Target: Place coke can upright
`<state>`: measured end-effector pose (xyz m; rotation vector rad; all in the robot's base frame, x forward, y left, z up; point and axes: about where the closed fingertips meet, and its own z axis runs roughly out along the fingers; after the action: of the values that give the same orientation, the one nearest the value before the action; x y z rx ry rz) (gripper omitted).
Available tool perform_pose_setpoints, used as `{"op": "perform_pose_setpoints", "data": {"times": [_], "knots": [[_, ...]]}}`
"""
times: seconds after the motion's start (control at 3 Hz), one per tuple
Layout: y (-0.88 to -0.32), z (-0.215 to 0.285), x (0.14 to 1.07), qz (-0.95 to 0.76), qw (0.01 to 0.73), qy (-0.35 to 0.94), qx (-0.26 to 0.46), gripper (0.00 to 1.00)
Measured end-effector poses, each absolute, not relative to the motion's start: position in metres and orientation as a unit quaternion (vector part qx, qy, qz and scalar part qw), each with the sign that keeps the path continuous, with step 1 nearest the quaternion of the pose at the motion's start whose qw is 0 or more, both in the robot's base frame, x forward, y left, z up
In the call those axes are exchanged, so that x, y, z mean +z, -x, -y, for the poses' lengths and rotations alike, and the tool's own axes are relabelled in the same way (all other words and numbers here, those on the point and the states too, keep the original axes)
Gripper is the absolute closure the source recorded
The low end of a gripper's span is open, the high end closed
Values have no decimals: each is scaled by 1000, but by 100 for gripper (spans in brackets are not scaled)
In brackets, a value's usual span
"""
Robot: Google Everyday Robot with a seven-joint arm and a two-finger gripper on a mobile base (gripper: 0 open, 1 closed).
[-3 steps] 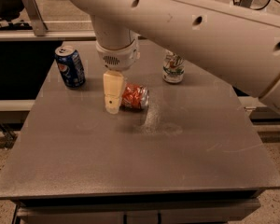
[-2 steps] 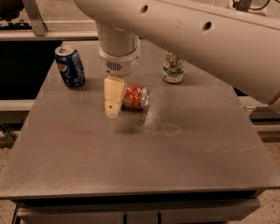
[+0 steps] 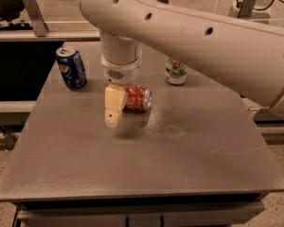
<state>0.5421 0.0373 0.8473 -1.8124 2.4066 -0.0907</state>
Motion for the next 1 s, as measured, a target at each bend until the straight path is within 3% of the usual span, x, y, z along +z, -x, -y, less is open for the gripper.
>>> {"op": "perform_pose_setpoints", "data": {"times": [1.0], "knots": [[-534,-52,844,-778,54,626,-14,65]]}}
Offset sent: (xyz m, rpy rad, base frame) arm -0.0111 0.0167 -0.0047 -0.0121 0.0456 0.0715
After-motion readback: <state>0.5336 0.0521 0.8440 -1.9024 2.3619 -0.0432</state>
